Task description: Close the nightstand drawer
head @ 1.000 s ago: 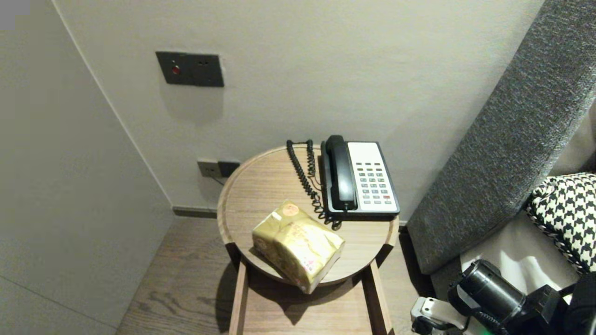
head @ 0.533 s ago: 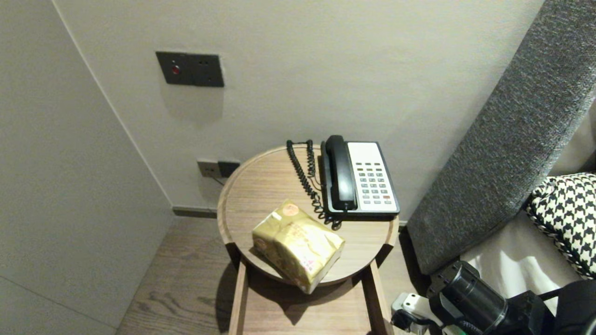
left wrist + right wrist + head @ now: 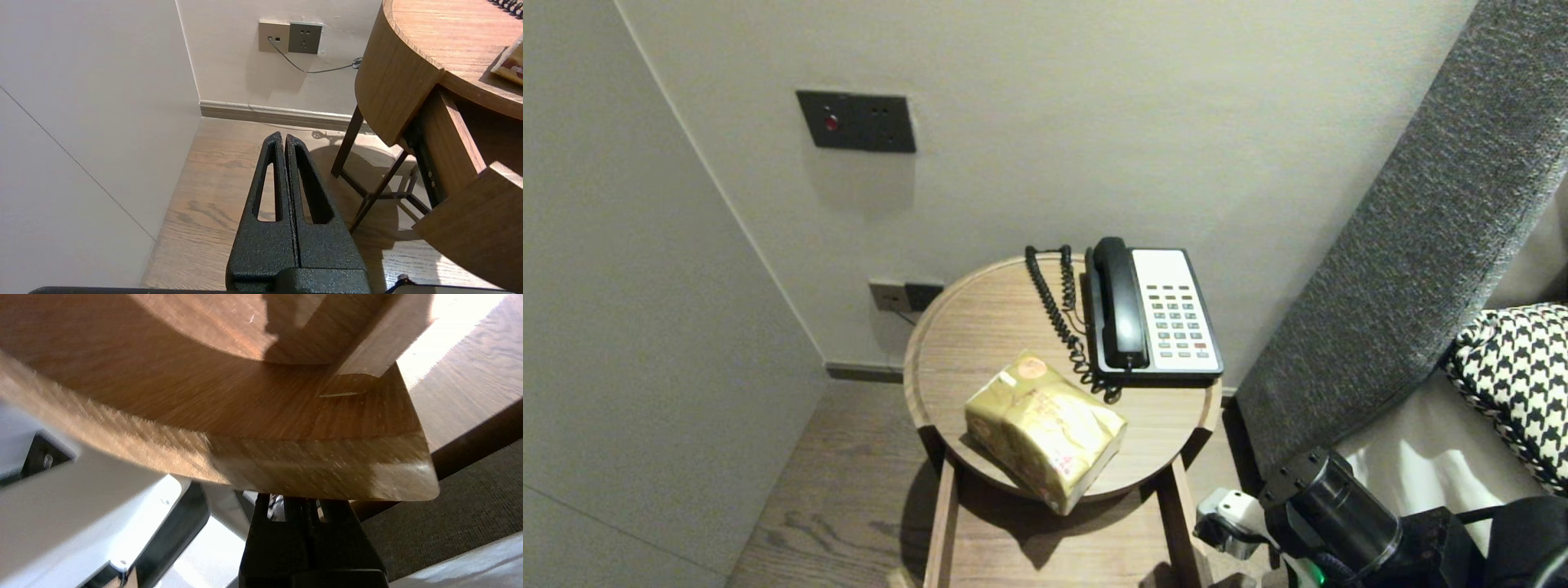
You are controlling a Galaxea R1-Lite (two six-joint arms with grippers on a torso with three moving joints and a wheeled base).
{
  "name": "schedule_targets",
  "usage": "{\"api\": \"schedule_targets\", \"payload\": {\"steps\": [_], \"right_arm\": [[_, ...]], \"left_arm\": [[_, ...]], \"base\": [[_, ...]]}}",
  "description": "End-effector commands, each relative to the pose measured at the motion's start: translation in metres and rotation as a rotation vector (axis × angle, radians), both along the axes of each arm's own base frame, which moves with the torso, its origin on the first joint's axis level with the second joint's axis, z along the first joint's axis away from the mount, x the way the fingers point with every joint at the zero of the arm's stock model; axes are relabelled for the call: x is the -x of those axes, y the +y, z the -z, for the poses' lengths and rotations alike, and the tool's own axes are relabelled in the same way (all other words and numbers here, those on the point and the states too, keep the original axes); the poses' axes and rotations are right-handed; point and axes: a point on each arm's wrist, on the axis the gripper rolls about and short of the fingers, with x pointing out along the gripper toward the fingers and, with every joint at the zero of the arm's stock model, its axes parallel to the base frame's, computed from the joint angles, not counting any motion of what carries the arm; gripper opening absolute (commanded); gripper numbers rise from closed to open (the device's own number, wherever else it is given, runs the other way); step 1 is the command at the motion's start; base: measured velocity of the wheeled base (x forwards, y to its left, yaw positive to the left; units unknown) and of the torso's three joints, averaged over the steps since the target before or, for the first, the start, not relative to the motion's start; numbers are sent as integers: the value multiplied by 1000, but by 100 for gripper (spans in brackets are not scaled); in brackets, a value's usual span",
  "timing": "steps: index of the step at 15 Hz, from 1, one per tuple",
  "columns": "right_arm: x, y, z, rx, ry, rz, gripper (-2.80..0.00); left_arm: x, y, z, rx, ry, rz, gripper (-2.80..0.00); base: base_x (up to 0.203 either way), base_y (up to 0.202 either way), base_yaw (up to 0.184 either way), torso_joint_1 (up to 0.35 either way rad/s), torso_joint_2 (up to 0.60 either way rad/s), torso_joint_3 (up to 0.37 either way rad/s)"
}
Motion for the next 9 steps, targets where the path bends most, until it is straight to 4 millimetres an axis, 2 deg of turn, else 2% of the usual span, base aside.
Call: {"api": "schedule_targets", "payload": {"steps": [1, 4, 9], "right_arm": [[-5, 2, 3, -12, -16, 40, -280], [-13, 7, 4, -47, -77, 123, -280], [-17, 8, 2, -53, -111, 144, -280]], "left_arm": [[0, 0, 0, 1, -3, -1, -280], [0, 0, 0, 1, -2, -1, -280], [0, 0, 0, 1, -3, -1, -280]], "base": [[0, 0, 0, 0, 0, 0], [0, 0, 0, 0, 0, 0], [0, 0, 0, 0, 0, 0]]}}
